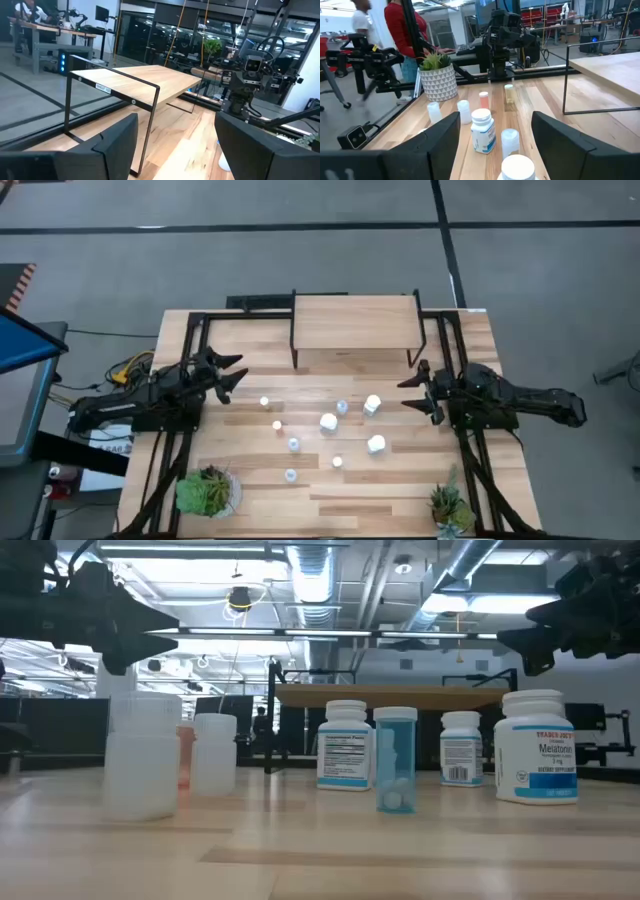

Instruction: Pick and place medicine bottles onto shelf by color

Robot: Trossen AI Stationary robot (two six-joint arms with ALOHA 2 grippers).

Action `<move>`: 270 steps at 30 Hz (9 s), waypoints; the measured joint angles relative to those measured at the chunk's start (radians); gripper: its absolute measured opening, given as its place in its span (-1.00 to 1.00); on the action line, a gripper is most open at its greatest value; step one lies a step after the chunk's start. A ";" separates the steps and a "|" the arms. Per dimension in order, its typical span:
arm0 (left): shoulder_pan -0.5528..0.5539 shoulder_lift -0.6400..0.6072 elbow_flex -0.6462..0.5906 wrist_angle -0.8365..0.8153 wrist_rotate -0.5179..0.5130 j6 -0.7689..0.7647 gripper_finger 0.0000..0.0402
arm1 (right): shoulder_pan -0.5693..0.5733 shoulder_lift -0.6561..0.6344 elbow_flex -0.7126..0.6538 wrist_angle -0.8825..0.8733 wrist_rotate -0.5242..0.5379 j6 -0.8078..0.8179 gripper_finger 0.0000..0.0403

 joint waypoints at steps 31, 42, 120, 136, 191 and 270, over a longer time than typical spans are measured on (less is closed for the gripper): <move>0.000 0.000 0.000 0.000 0.000 0.000 0.25 | 0.000 0.000 0.000 0.000 0.000 0.000 0.34; 0.000 0.000 0.000 0.000 -0.013 0.000 0.25 | 0.000 0.000 0.000 0.000 0.000 0.000 0.34; -0.061 0.877 0.629 -0.627 0.200 -0.071 0.43 | 0.131 1.029 1.189 -1.062 0.308 0.166 0.34; -0.146 1.136 0.631 -0.687 0.147 0.141 0.47 | 0.123 1.039 1.253 -1.075 0.296 0.174 0.34; 0.302 1.888 2.112 -1.285 0.278 0.493 -0.57 | 0.124 1.040 1.252 -1.076 0.294 0.278 0.34; -0.070 1.511 1.698 -1.523 0.462 0.320 0.12 | 0.128 1.040 1.252 -1.089 0.294 0.280 0.34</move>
